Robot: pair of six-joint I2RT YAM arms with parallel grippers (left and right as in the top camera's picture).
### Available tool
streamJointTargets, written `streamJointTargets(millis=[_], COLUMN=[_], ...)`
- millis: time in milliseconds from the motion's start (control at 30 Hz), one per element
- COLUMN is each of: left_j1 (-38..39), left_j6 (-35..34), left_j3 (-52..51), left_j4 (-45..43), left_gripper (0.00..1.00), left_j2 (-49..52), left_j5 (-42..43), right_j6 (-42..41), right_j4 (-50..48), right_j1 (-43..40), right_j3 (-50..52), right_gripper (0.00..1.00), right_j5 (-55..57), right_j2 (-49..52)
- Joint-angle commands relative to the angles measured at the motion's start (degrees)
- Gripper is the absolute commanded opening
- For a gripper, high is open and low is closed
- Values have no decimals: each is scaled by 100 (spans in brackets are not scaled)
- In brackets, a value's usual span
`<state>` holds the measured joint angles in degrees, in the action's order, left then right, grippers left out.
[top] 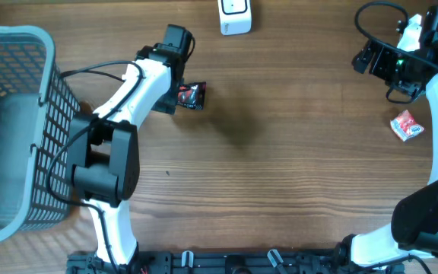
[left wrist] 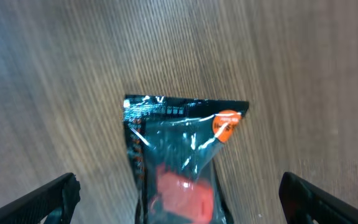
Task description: Scan the item barcode
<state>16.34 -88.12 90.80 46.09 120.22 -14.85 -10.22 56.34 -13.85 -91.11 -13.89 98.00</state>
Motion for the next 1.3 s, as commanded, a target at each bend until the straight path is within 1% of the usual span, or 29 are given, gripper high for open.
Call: streamJointTargets(millis=[0, 233, 333, 400, 433, 500, 533, 567, 767, 800, 833, 867, 933, 1033, 1267], left_j1=[4, 55, 55, 55, 55, 55, 55, 55, 59, 59, 59, 59, 59, 59, 52], left_j6=[243, 245, 245, 245, 247, 271, 345, 398, 398, 398, 400, 437, 673, 844, 844], left_j3=[-59, -59, -59, -59, -59, -59, -59, -59, -59, -59, -59, -59, -59, -59, -59], left_j4=[-74, -203, -267, -291, -304, -291, -289, -289, -76, -44, 13, 72, 109, 155, 302], left_gripper=[100, 99, 93, 92, 87, 67, 61, 60, 60, 65, 73, 77, 78, 72, 50], left_j2=[361, 566, 638, 664, 695, 734, 754, 778, 826, 826, 826, 826, 826, 828, 828], left_j5=[387, 466, 520, 522, 522, 564, 619, 680, 791, 815, 898, 999, 1128, 1211, 1287], right_j6=[-42, -44, -44, -44, -44, -46, -46, -44, -44, -46, -46, -46, -46, -48, -48], right_j4=[2, -2, 4, 4, 7, 11, 11, 11, 31, 28, 28, 33, 33, 44, 120], right_j1=[9, 9, 9, 9, 9, 9, 9, 9, 9, 9, 9, 9, 9, 9, 13], right_j3=[-4, -4, -4, -4, -4, -4, -4, -4, -4, -4, -4, -4, -4, -4, -4], right_gripper=[100, 100, 100, 100, 100, 100, 100, 100, 100, 100, 100, 100, 100, 100, 100], right_j5=[48, 48, 46, 48, 46, 46, 46, 46, 46, 46, 46, 46, 46, 44, 24], right_j2=[4, 4, 4, 4, 4, 4, 4, 4, 4, 4, 4, 4, 4, 4, 4])
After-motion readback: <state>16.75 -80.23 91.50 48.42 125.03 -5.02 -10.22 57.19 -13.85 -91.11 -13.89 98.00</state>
